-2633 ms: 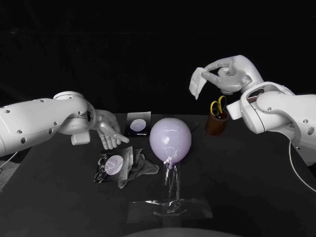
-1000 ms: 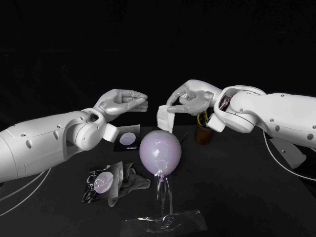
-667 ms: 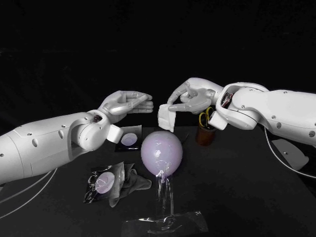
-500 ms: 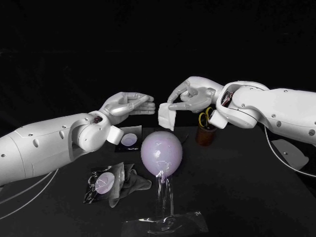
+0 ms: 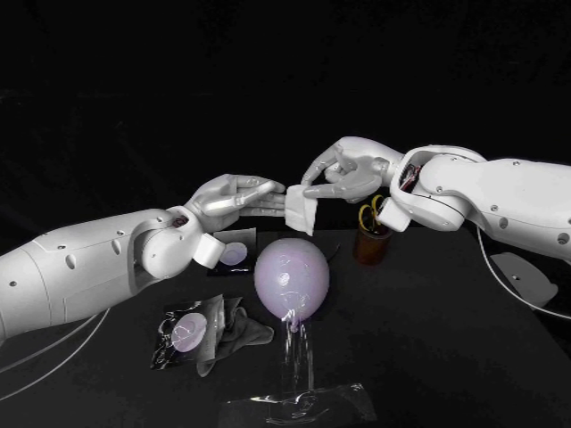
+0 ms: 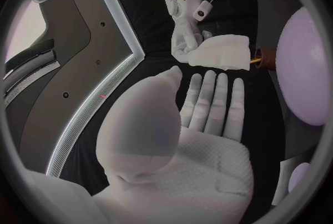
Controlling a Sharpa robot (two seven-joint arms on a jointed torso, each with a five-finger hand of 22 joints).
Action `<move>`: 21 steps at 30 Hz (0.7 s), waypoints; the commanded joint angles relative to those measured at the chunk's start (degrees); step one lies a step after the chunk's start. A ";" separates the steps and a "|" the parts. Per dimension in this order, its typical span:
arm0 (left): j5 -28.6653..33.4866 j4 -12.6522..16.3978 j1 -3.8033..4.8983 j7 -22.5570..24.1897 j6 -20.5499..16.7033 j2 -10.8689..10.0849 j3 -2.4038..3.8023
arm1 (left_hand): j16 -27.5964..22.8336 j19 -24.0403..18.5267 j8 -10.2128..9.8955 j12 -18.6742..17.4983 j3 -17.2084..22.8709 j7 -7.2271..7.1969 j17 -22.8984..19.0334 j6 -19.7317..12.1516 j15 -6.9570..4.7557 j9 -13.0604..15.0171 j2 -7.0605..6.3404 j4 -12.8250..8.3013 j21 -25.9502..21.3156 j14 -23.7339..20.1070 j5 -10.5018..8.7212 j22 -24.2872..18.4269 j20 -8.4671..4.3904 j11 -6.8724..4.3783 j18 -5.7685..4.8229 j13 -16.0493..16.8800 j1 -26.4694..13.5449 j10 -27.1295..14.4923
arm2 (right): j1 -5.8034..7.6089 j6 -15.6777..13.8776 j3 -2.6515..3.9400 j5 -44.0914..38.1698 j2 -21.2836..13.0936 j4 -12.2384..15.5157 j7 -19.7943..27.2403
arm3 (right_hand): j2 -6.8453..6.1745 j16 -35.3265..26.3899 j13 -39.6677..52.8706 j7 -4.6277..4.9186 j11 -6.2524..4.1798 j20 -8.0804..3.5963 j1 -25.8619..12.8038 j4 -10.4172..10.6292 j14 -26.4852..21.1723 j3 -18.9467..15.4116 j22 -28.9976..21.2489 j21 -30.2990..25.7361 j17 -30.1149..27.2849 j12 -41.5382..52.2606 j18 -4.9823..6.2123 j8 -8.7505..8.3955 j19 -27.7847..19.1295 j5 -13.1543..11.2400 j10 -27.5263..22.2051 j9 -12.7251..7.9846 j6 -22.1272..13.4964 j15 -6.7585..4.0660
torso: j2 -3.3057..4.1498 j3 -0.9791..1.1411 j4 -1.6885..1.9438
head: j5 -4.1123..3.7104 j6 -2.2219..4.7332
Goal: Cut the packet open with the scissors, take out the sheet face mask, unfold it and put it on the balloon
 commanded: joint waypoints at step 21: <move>-8.06 0.24 -0.16 0.19 -1.68 0.71 0.11 | 0.39 0.61 -1.94 -0.06 -0.61 -0.64 -0.52 0.60 0.19 -1.43 1.32 -1.43 -0.73 -0.85 -0.31 0.15 0.01 0.42 1.31 0.01 6.10 -2.07 | 0.47 0.17 0.39 0.37 -0.01 0.67 1.16 | 0.36 0.20 13.80 -0.13 0.11 0.07 0.33 -0.11 6.19 -0.35 9.83 -0.38 15.05 0.32 0.47 0.35 -0.47 0.13 4.74 2.52 0.07 0.05 | -0.04 0.02 0.05 | -0.24 0.27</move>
